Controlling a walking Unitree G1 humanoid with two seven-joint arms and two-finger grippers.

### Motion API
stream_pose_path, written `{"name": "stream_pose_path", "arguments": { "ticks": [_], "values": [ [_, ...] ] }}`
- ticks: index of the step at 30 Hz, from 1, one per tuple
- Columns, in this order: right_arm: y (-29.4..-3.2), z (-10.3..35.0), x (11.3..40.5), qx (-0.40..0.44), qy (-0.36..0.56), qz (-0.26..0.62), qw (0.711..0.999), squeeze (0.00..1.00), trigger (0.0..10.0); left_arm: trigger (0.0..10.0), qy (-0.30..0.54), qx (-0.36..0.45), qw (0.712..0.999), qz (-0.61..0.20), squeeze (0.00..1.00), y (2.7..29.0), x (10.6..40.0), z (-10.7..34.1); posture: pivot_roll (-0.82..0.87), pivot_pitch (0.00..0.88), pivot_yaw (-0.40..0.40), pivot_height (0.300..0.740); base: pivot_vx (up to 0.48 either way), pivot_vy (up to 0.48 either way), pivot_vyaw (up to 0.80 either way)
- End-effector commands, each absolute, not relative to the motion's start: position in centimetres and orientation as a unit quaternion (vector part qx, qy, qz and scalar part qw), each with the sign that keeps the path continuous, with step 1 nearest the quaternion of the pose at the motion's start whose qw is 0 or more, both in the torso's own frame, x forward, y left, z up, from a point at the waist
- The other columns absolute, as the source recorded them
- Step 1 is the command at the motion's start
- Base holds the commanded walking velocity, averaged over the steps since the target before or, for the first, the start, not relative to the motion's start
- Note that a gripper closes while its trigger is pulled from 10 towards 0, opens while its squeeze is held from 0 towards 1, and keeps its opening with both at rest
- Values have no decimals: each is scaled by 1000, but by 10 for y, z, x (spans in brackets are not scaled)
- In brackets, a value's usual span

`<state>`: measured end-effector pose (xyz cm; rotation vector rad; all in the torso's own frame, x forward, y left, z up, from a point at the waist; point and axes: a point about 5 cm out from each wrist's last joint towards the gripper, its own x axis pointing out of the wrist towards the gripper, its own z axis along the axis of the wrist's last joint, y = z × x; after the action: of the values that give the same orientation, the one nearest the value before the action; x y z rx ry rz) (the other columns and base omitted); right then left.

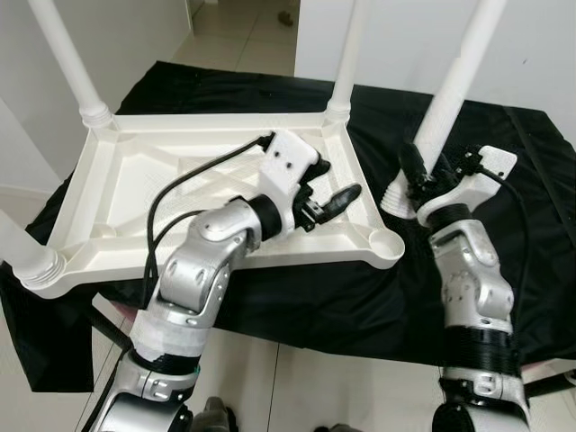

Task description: Building children table

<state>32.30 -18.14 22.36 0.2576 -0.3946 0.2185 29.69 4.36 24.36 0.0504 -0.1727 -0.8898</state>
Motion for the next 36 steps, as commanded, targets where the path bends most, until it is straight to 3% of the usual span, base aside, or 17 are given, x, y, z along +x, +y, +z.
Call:
{"name": "stream_pose_path", "arguments": {
  "ticks": [1, 4, 5, 14, 15, 18, 19, 22, 32, 36],
  "values": [
    [-176, 226, 319, 104, -217, 125, 962, 0, 10000, 10000, -74, 12, 904, -421, 0, 46, 301, 241, 117, 19, -27, 740, 0, 0, 0],
    [-172, 224, 319, 90, -221, 134, 962, 0, 10000, 10000, -72, -3, 901, -428, 0, 46, 302, 242, 117, 19, -27, 740, 0, 0, 0],
    [-168, 222, 320, 72, -222, 148, 961, 0, 10000, 10000, -70, -32, 897, -436, 1000, 48, 304, 245, 119, 0, -28, 740, 0, 0, 0],
    [-157, 217, 324, 32, -224, 188, 956, 0, 10000, 10000, -82, -67, 887, -450, 1000, 54, 309, 259, 122, 0, -27, 740, 0, 0, 0],
    [-152, 215, 324, 19, -225, 205, 952, 0, 10000, 10000, -90, -80, 880, -460, 0, 55, 310, 267, 128, 0, -29, 740, 0, 0, 0],
    [-147, 213, 324, 5, -227, 225, 947, 0, 10000, 10000, -97, -100, 867, -478, 0, 55, 308, 275, 133, 0, -33, 740, 0, 0, 0],
    [-137, 210, 323, -17, -225, 260, 939, 0, 10000, 10000, -110, -117, 848, -505, 0, 52, 305, 286, 137, 0, -40, 740, 0, 0, 0],
    [-131, 209, 322, -30, -227, 281, 932, 0, 10000, 10000, -108, -115, 842, -516, 0, 49, 303, 287, 139, 0, -42, 740, 0, 0, 0],
    [-114, 203, 319, -64, -222, 346, 909, 0, 10000, 10000, -82, -126, 837, -527, 0, 44, 308, 291, 138, 0, -36, 740, 0, 0, 0],
    [-112, 202, 319, -77, -225, 357, 903, 0, 10000, 10000, -61, -119, 849, -512, 0, 44, 317, 292, 135, 0, -31, 740, 0, 0, 0]
  ]
}}
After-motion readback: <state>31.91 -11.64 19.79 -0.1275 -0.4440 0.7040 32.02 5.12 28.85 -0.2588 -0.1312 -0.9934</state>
